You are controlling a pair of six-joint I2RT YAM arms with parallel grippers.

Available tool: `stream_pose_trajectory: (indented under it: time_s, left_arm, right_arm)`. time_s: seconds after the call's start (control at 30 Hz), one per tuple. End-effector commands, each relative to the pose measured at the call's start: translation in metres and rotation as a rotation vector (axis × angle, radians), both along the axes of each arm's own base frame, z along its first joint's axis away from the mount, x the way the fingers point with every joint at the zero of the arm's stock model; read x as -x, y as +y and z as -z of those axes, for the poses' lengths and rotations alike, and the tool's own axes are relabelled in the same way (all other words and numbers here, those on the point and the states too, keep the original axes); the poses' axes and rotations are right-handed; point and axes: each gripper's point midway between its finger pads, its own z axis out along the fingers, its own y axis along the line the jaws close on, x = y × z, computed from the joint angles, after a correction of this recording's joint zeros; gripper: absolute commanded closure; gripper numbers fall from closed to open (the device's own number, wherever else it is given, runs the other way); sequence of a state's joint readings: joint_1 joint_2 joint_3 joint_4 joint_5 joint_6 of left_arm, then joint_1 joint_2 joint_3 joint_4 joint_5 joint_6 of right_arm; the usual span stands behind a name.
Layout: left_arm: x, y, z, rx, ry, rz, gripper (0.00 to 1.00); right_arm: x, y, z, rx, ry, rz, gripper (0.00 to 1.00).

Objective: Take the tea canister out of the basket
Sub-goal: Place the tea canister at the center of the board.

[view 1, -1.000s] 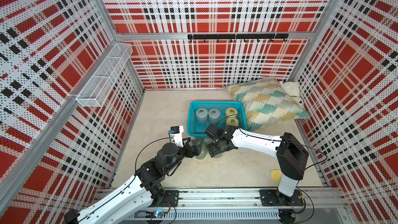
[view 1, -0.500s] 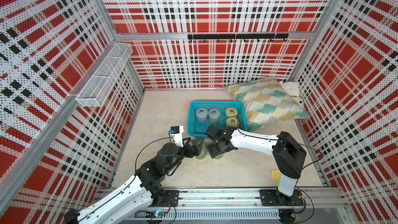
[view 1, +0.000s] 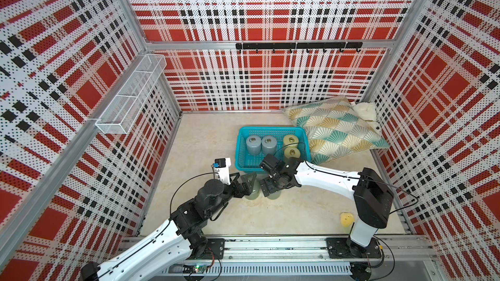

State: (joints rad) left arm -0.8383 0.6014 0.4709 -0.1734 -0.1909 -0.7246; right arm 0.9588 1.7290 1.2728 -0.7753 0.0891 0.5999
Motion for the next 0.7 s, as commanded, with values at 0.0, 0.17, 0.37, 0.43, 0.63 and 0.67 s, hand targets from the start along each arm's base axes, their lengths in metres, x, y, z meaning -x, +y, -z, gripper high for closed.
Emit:
stream_pose_trajectory:
  time_s: [0.0,0.17,0.37,0.43,0.63,0.67]
  left_arm:
    - [0.000,-0.003,0.001,-0.020,-0.002,0.012,0.00]
    - [-0.002,-0.015,0.002,-0.028,0.006,0.038,0.00]
    - [-0.008,-0.038,0.003,-0.048,0.002,0.080,0.00]
    - [-0.010,-0.046,0.003,-0.059,-0.002,0.095,0.00]
    - [-0.013,-0.065,0.006,-0.067,-0.006,0.143,0.00]
    - [-0.013,-0.066,0.007,-0.069,-0.007,0.147,0.00]
  right_arm:
    - [0.000,-0.006,-0.029,-0.056,-0.048,0.024,0.00]
    - [0.004,-0.021,-0.057,-0.080,-0.095,0.047,0.00]
    - [-0.005,-0.046,-0.085,-0.071,-0.155,0.087,0.00]
    - [-0.013,-0.056,-0.089,-0.072,-0.165,0.110,0.00]
    - [-0.039,-0.079,-0.093,-0.080,-0.185,0.178,0.00]
    - [-0.043,-0.081,-0.093,-0.074,-0.191,0.162,0.00]
